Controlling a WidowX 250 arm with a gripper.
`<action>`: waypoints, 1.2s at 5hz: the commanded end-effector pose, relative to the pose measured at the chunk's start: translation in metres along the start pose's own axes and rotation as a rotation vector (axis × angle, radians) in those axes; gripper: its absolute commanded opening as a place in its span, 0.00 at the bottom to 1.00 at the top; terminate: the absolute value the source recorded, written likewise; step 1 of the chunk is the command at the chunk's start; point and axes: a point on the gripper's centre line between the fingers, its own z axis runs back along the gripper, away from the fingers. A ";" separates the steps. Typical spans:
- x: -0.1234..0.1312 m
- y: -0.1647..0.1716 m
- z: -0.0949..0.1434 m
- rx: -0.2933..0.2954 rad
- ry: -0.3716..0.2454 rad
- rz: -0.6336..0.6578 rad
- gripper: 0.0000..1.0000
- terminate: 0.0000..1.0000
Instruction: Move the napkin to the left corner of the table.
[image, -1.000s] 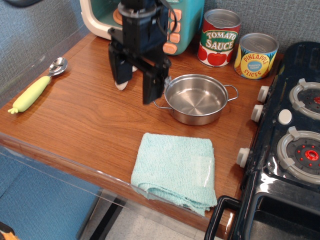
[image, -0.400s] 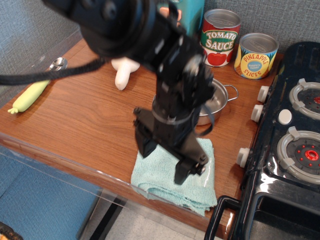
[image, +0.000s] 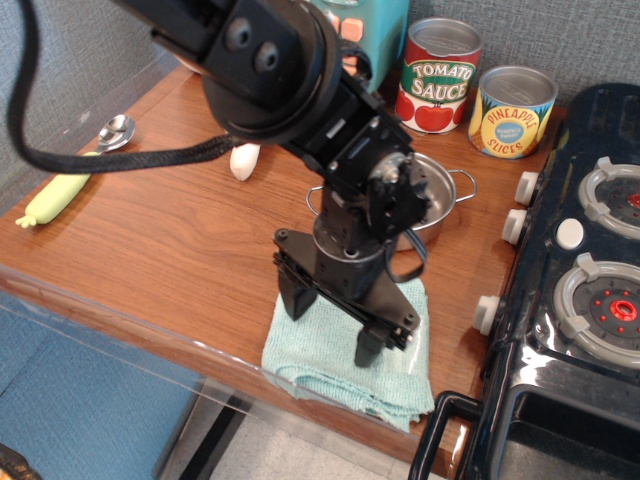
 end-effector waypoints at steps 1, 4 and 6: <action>0.005 0.038 -0.014 0.058 -0.021 -0.024 1.00 0.00; -0.015 0.170 -0.040 0.099 0.035 0.079 1.00 0.00; -0.035 0.255 -0.042 0.118 0.054 0.183 1.00 0.00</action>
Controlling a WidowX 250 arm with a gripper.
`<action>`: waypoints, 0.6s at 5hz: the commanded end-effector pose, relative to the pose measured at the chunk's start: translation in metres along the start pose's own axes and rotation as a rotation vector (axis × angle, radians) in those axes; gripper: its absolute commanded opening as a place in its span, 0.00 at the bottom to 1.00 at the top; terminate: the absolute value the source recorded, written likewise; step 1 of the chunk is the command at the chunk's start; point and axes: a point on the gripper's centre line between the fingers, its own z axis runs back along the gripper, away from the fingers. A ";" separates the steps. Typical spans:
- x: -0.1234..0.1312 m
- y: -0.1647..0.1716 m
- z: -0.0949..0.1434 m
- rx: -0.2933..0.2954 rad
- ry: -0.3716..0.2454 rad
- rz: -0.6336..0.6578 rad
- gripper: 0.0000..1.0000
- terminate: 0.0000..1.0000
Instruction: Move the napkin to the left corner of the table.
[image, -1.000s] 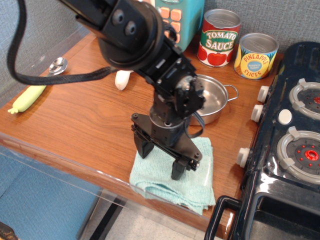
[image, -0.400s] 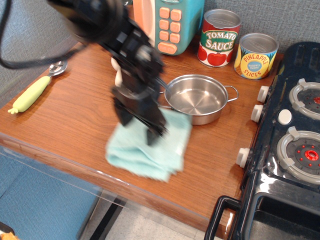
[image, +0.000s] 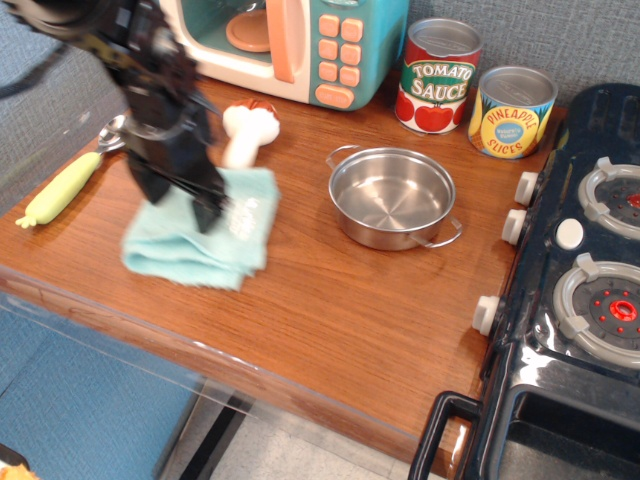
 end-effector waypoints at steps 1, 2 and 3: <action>-0.027 0.055 -0.018 -0.028 0.071 0.058 1.00 0.00; -0.027 0.049 -0.018 -0.049 0.076 0.027 1.00 0.00; -0.027 0.034 -0.017 -0.089 0.067 -0.018 1.00 0.00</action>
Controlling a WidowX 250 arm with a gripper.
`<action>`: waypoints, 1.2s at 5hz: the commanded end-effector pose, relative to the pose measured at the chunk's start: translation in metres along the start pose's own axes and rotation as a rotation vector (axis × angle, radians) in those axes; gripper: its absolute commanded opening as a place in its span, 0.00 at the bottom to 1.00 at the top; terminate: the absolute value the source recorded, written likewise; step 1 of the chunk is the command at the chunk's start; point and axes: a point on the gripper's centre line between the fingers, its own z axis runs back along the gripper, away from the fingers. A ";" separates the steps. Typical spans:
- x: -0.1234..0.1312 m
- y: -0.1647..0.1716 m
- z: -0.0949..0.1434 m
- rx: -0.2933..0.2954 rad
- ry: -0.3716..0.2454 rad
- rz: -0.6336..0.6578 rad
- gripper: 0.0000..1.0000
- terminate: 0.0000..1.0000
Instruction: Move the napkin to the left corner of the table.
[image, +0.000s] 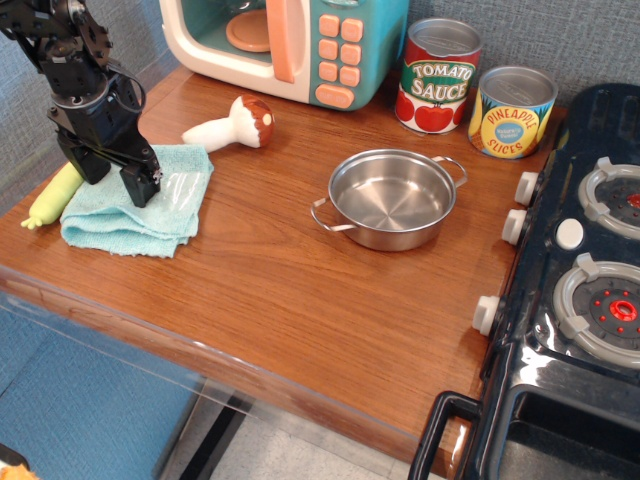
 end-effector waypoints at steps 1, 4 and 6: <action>-0.024 -0.019 -0.004 -0.056 0.034 -0.076 1.00 0.00; -0.011 -0.035 0.040 -0.085 -0.064 -0.119 1.00 0.00; -0.001 -0.035 0.102 -0.141 -0.146 -0.138 1.00 0.00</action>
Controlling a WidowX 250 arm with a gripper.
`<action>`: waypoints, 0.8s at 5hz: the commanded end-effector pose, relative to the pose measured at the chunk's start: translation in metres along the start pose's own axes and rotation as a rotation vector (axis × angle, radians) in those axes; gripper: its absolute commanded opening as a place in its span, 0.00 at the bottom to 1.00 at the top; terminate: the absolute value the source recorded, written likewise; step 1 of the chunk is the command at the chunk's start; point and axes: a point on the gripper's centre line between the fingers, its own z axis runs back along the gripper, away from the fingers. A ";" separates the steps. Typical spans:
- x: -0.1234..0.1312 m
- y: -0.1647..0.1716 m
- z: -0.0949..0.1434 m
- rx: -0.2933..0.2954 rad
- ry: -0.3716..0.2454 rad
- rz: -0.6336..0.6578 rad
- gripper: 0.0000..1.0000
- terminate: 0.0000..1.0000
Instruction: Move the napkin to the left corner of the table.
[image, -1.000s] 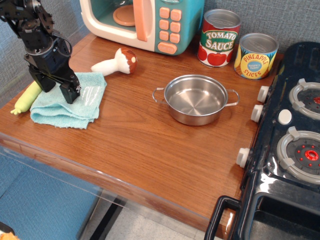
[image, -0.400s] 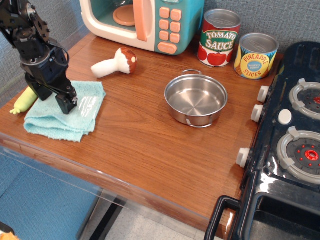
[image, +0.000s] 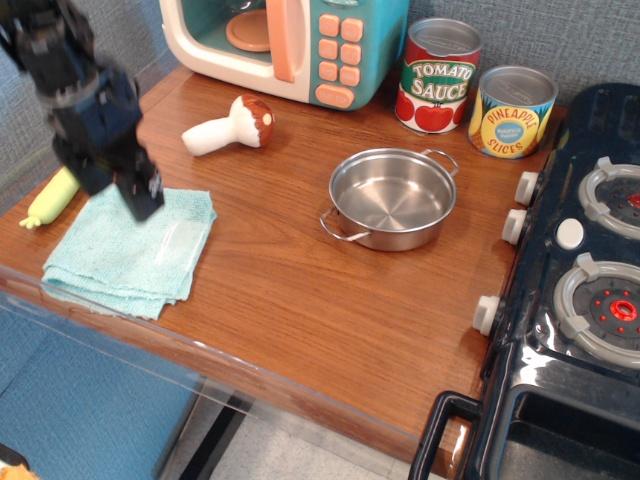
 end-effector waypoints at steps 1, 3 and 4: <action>-0.004 -0.001 0.044 0.039 -0.059 -0.037 1.00 0.00; -0.004 -0.001 0.044 0.039 -0.059 -0.037 1.00 0.00; -0.004 -0.001 0.044 0.039 -0.059 -0.037 1.00 1.00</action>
